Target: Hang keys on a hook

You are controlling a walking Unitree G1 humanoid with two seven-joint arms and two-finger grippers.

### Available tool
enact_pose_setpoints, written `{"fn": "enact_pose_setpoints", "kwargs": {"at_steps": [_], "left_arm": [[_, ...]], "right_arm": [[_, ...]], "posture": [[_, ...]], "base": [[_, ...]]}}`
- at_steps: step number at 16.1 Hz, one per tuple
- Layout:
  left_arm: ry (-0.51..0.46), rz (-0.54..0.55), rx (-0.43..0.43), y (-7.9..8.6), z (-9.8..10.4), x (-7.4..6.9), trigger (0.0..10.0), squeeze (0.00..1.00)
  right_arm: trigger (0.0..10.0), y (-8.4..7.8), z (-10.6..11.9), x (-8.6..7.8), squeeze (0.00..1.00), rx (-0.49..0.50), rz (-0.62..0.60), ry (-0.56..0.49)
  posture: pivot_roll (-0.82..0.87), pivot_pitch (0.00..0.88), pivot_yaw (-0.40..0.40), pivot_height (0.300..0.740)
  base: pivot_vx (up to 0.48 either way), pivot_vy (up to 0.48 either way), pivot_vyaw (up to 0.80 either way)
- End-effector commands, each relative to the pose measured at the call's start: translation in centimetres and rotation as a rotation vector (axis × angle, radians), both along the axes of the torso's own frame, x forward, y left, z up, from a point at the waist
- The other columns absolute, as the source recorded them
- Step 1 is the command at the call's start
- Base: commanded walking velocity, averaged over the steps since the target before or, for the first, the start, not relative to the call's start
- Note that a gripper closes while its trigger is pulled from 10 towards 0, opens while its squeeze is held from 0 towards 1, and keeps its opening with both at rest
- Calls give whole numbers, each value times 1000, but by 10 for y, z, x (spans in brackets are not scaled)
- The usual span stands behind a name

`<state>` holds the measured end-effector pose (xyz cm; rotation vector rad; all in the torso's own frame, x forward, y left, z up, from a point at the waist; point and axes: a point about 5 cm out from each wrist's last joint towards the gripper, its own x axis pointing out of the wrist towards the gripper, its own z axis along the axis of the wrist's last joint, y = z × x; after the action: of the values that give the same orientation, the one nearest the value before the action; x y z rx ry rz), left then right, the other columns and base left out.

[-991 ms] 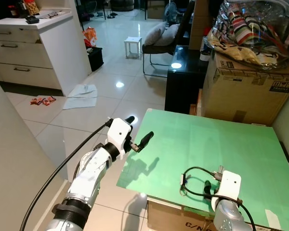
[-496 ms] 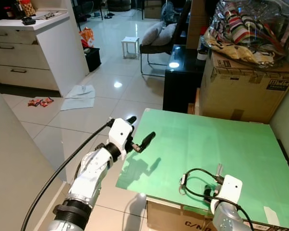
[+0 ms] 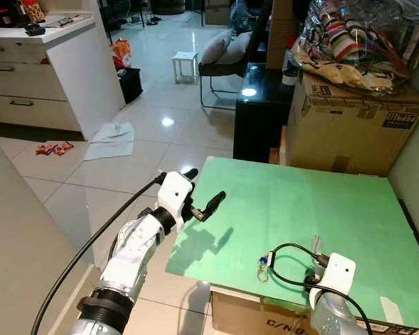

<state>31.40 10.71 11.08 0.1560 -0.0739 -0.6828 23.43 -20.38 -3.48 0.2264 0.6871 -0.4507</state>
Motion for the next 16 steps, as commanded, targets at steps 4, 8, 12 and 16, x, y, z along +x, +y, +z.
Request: {"fn": "enact_pose_setpoints", "kwargs": {"at_steps": [4, 8, 12, 16], "left_arm": [[9, -13, 12, -2, 0, 2, 10000, 0], [8, -15, 10, -3, 1, 3, 10000, 0], [50, 10, -63, -4, -2, 3, 10000, 0], [144, 87, -136, -12, -12, 2, 10000, 0]], "right_arm": [[0, 1, 3, 2, 0, -19, 15, -38], [0, 1, 17, 9, 0, -104, 58, -126], [0, 9, 65, 27, 0, -285, 182, -374], [0, 21, 132, 47, 0, -352, 299, -660]], "posture": [[-205, 0, 94, 736], [-207, 0, 95, 736], [-217, 0, 86, 736], [-227, 0, 74, 736]], "base": [[0, 0, 0], [0, 0, 0], [0, 0, 0], [0, 0, 0]]}}
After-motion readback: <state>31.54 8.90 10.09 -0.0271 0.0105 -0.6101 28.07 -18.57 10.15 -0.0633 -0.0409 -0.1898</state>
